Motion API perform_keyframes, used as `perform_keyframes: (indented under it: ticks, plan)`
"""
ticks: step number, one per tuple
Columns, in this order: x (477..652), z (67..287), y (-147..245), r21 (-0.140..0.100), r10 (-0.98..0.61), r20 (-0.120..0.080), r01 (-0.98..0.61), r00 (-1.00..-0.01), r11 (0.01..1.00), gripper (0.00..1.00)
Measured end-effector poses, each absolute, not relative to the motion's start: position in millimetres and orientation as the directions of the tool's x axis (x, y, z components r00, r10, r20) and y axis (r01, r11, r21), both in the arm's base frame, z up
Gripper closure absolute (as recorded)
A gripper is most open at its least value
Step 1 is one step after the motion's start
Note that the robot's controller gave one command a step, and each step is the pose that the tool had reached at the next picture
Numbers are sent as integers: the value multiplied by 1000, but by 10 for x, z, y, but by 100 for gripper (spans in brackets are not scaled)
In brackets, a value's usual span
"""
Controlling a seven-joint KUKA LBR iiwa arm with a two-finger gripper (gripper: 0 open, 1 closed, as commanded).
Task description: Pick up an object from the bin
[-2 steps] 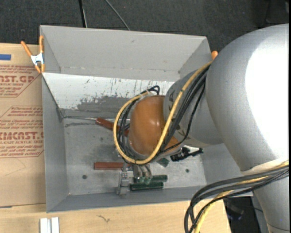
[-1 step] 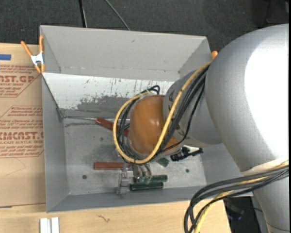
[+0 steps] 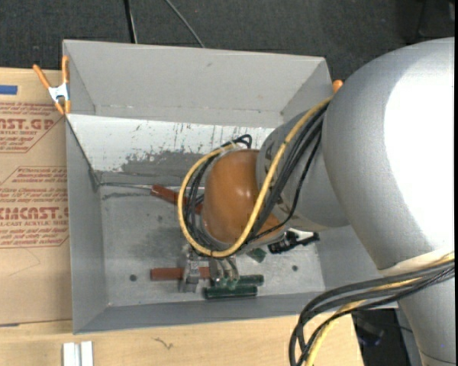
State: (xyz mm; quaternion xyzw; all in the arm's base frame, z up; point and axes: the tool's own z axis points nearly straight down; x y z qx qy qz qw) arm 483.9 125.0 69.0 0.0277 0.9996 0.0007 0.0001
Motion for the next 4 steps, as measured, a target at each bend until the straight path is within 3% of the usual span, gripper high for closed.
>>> perform_keyframes:
  ticks: [2,3,4]
  plan:
    - [4840,1125,1261,2,55,-2,55,-998,998,100]
    - [4839,1166,1267,1,55,0,55,-998,998,100]
    - [4842,1466,1272,2,55,-2,55,-998,998,100]
